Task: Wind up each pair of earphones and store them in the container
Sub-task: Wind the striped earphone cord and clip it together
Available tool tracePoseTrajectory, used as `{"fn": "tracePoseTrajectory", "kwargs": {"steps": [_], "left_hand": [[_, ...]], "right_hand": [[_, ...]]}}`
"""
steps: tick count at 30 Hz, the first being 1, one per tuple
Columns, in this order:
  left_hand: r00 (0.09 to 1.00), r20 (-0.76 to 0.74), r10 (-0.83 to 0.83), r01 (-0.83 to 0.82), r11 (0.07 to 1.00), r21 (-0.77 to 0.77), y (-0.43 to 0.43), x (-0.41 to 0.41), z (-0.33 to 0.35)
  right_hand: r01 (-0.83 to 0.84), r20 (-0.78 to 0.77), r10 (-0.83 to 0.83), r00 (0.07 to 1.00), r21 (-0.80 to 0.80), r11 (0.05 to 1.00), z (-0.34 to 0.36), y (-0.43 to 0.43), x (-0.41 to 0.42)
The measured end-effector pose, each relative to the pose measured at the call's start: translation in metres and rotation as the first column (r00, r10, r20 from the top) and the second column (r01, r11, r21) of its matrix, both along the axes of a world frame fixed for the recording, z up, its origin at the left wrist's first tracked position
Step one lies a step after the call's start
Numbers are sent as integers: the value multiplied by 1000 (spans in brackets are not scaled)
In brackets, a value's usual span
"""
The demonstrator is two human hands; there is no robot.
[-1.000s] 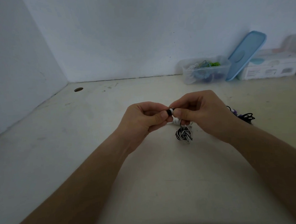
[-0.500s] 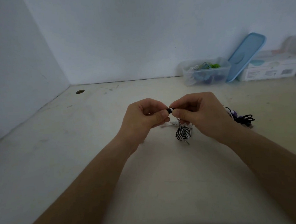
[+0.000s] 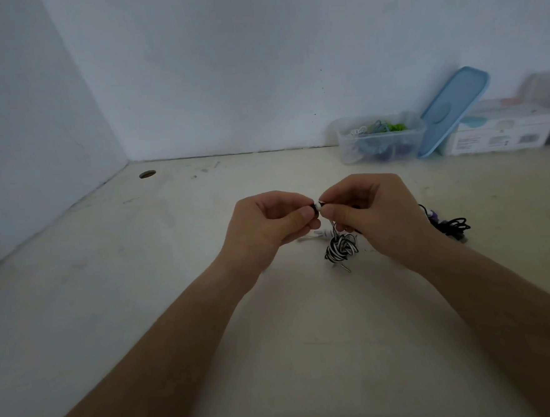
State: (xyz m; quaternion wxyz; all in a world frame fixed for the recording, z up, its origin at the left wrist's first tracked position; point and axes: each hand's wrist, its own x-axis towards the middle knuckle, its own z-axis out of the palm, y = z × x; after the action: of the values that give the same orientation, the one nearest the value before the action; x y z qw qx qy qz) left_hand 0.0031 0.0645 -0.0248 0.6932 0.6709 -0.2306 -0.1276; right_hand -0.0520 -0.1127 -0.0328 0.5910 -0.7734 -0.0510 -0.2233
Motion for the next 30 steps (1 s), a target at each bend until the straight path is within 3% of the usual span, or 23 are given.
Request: {"fn": "tracePoseTrajectory", "kwargs": {"steps": [14, 20, 30], "left_hand": [[991, -105, -77, 73, 996, -45, 4, 5, -2], [982, -152, -108, 99, 993, -68, 4, 7, -4], [996, 83, -18, 13, 998, 55, 4, 7, -5]], "right_hand": [[-41, 17, 41, 999, -5, 999, 0, 0, 0], [-7, 49, 12, 999, -106, 994, -2, 2, 2], [23, 39, -18, 999, -137, 990, -7, 4, 6]]}}
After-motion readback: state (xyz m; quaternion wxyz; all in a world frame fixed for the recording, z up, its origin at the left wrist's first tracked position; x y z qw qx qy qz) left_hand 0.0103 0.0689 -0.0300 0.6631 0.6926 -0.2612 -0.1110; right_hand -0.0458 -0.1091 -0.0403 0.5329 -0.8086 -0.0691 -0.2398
